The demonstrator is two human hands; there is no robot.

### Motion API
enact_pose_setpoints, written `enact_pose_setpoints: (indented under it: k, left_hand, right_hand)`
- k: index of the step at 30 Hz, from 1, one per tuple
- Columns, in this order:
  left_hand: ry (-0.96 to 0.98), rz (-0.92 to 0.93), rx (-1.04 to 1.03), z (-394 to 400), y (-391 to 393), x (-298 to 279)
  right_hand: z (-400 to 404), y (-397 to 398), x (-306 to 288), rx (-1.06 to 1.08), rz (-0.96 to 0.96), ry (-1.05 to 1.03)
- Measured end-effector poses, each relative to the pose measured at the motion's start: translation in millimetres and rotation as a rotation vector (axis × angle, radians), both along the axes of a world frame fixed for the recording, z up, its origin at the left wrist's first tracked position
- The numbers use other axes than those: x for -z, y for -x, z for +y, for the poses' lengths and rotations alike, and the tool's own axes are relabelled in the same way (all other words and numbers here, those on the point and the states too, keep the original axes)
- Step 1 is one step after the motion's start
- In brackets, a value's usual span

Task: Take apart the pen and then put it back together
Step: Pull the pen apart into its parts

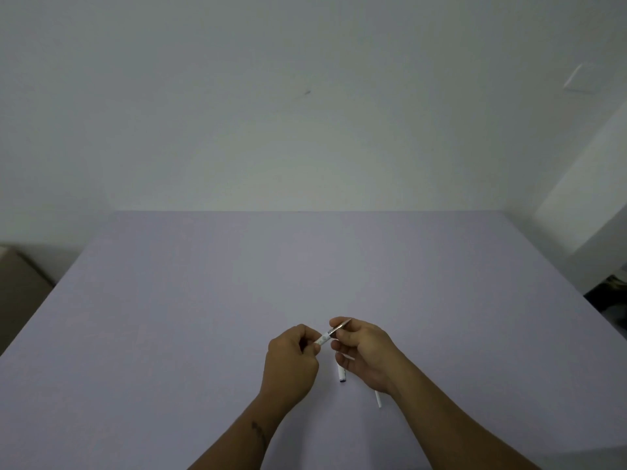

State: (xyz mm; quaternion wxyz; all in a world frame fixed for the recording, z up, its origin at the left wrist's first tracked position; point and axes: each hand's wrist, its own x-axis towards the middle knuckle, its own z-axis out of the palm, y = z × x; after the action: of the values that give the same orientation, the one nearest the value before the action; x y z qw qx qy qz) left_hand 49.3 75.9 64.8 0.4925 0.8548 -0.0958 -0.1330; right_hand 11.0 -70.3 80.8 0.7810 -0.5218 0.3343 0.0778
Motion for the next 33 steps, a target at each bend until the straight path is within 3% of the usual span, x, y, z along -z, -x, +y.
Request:
enact_pose_setpoints:
  k: [12, 20, 33]
  left_hand:
    - [0.006, 0.003, 0.004, 0.0, 1.7, -0.9]
    - [0.001, 0.003, 0.016, -2.2, 1.6, 0.8]
    - [0.006, 0.023, -0.003, -0.5, -0.3, 7.0]
  right_hand:
    - [3.0, 0.0, 6.1, 0.006, 0.005, 0.115]
    - [1.6, 4.7, 3.2, 0.008, -0.014, 0.007]
    - [-0.1, -0.4, 5.6, 0.016, 0.001, 0.018]
